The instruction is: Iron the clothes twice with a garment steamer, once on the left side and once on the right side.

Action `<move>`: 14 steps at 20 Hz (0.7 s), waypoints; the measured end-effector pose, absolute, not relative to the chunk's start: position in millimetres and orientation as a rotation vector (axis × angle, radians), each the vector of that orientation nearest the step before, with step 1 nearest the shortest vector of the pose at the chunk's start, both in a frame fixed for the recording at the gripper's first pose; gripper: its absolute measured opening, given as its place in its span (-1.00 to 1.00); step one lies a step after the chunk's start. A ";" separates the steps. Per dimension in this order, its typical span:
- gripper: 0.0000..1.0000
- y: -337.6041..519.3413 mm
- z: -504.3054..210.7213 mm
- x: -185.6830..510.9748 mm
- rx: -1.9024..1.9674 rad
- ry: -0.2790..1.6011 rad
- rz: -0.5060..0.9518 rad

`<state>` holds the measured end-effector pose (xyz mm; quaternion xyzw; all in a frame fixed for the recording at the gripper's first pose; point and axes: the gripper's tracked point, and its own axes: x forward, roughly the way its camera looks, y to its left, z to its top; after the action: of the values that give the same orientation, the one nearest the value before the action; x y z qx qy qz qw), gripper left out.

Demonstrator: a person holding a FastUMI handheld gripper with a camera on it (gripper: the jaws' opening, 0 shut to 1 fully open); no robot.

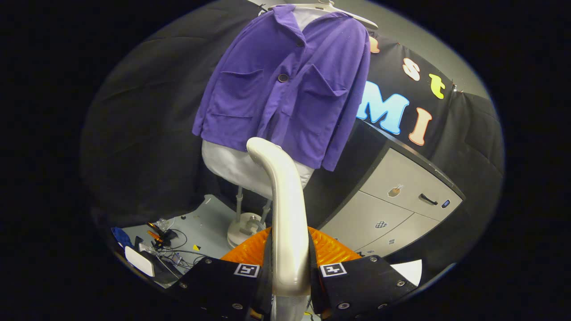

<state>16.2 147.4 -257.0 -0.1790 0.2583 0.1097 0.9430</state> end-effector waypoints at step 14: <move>-0.30 287.4 -98.4 51.5 -0.332 0.218 0.465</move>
<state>51.5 287.4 -98.4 -0.1633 0.1074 0.2287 0.9537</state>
